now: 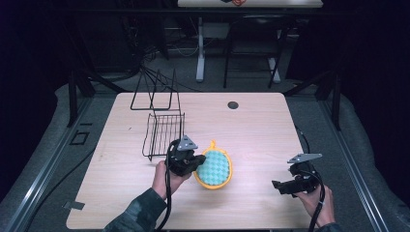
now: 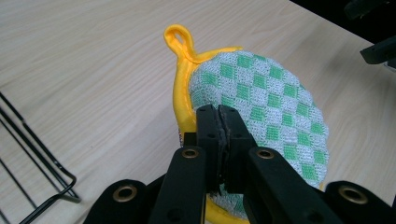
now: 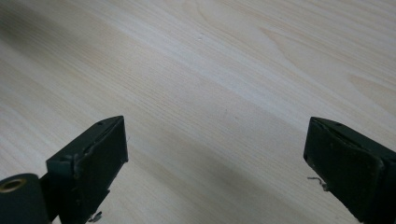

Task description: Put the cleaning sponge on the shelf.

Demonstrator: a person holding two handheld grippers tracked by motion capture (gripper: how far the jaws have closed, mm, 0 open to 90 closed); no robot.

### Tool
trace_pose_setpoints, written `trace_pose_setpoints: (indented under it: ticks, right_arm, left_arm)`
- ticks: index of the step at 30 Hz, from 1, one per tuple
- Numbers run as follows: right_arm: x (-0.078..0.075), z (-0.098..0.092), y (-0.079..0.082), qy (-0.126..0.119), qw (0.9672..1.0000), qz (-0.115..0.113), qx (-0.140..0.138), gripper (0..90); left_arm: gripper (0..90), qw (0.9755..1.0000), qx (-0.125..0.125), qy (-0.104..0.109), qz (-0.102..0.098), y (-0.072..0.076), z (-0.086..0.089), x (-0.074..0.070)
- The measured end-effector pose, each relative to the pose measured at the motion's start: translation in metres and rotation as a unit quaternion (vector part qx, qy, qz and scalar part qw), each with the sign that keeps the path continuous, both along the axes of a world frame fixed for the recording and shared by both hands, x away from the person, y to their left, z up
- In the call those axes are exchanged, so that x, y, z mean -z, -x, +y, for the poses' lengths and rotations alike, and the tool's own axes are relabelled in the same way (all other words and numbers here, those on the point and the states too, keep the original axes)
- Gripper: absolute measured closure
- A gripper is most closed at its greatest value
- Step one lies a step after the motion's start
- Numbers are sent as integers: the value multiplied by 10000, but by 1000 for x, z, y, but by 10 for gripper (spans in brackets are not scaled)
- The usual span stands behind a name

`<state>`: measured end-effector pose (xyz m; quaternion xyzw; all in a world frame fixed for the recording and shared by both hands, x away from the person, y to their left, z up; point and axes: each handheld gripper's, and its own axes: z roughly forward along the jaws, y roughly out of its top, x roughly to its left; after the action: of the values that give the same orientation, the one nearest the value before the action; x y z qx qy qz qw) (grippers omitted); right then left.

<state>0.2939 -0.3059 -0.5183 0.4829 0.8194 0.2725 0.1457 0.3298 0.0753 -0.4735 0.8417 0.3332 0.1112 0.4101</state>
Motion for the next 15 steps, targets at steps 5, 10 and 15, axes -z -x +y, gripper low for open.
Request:
trace_pose_setpoints:
  ticks: [5, 10, 15]
  right_arm:
    - [0, 1, 0, 7, 10000, -5, -4, 56]
    - [0, 0, 0, 23, 10000, 14, 4, 56]
    - [0, 1, 0, 5, 10000, 3, 3, 56]
  left_arm:
    - [885, 9999, -139, 60, -63, -2, 11, -5]
    - [885, 9995, -289, 93, -120, -4, 23, -9]
    - [885, 9987, -456, 150, -181, -7, 37, -13]
